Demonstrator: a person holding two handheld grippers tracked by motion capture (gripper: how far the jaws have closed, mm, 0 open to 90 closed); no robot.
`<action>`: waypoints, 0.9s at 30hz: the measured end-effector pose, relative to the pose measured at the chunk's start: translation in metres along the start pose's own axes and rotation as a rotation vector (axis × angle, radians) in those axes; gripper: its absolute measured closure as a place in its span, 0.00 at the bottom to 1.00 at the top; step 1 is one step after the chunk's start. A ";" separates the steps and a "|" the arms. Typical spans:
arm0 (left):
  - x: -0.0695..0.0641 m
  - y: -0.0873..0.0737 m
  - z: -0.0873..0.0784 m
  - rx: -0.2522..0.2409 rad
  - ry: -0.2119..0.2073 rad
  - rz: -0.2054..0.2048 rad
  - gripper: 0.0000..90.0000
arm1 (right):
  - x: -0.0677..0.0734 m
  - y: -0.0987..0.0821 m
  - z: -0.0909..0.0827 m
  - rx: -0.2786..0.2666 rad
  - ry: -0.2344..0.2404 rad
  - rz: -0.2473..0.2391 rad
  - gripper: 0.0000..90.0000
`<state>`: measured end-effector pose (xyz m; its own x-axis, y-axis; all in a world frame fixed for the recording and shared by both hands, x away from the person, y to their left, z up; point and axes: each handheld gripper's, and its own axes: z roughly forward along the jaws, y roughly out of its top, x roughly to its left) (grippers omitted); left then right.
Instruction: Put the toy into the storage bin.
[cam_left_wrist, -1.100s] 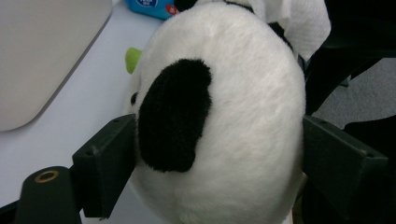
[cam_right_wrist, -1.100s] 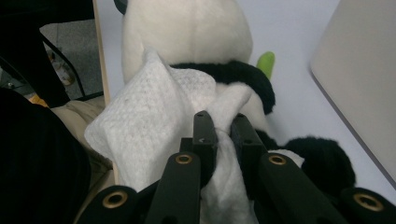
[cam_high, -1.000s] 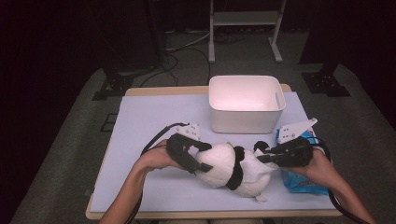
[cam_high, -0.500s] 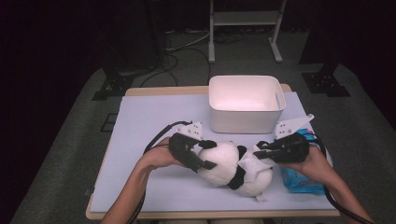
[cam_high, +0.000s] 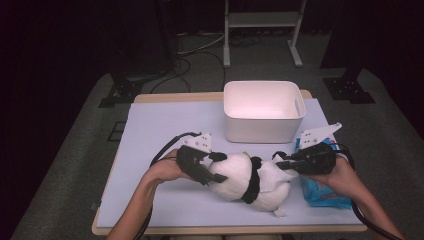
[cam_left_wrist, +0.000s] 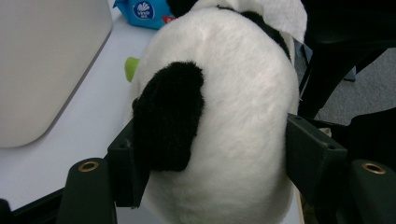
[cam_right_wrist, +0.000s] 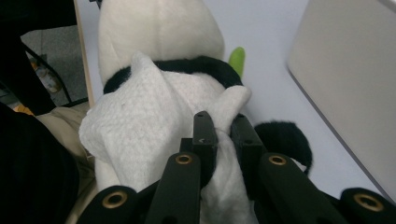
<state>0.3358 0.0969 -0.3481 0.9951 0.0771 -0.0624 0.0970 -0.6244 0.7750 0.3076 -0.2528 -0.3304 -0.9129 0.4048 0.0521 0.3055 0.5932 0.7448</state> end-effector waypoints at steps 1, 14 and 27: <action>0.000 -0.001 -0.001 0.000 0.000 0.002 0.35 | -0.001 -0.002 -0.001 -0.001 -0.004 0.008 0.91; -0.001 -0.003 -0.001 -0.010 0.003 0.030 0.36 | -0.029 -0.003 -0.004 0.004 -0.043 0.057 0.91; -0.003 0.001 -0.002 -0.003 0.005 0.012 0.36 | -0.016 -0.002 -0.001 -0.011 -0.001 0.040 0.91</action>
<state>0.3333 0.0972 -0.3457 0.9961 0.0735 -0.0497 0.0848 -0.6233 0.7773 0.3216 -0.2611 -0.3316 -0.8999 0.4286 0.0809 0.3384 0.5690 0.7494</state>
